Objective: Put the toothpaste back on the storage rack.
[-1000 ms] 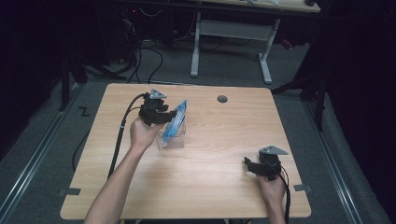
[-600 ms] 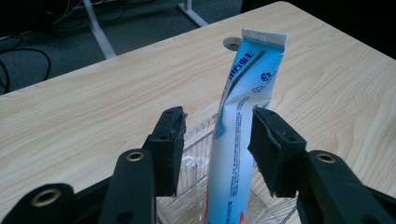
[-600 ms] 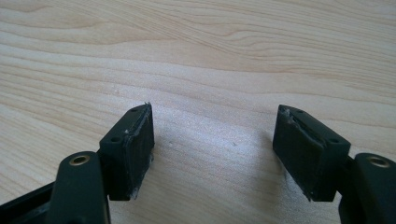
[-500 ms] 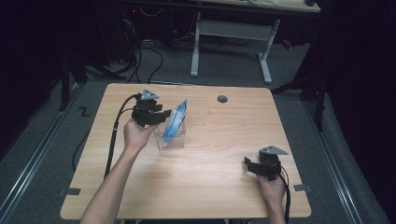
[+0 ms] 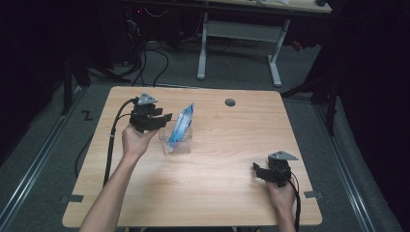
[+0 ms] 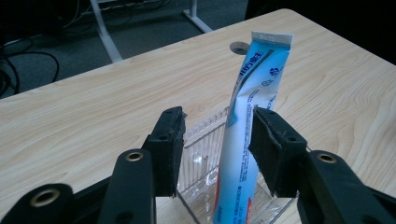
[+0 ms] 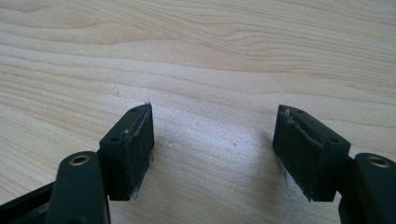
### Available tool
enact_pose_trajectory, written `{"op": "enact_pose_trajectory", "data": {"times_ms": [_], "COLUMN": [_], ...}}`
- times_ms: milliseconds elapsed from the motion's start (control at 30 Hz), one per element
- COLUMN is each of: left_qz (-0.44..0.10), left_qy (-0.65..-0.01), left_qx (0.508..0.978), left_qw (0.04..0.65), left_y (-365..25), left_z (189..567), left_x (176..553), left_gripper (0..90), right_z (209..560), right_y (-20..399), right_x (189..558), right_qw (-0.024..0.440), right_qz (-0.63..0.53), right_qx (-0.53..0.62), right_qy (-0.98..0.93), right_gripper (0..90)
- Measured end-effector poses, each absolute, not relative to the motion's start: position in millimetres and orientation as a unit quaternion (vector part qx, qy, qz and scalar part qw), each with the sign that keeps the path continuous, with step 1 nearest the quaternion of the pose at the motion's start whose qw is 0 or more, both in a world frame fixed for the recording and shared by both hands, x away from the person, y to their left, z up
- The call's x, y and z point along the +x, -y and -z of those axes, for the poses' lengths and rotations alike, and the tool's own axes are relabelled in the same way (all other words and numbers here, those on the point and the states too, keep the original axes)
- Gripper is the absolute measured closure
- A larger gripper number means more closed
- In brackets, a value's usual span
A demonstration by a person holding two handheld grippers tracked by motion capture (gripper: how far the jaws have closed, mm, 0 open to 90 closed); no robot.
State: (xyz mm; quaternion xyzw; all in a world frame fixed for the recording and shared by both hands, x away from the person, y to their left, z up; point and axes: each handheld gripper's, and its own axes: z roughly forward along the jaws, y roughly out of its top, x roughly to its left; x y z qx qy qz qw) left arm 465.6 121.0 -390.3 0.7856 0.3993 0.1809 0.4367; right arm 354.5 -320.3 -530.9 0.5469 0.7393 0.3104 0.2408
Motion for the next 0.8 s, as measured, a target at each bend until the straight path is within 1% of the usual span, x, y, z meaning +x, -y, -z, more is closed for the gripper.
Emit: {"op": "enact_pose_trajectory", "data": {"times_ms": [800], "left_qz": [-0.193], "left_qy": [-0.394], "left_qx": [0.783], "left_qw": [0.442], "left_y": [-136.1], "left_z": [386.2], "left_x": [446.4], "left_gripper": [53.9], "right_z": [530.9], "right_y": [320.3], "right_x": [354.5], "right_qw": [0.241], "right_qz": [-0.310], "right_qx": [0.547], "right_qy": [-0.739], "right_gripper": [29.3]}}
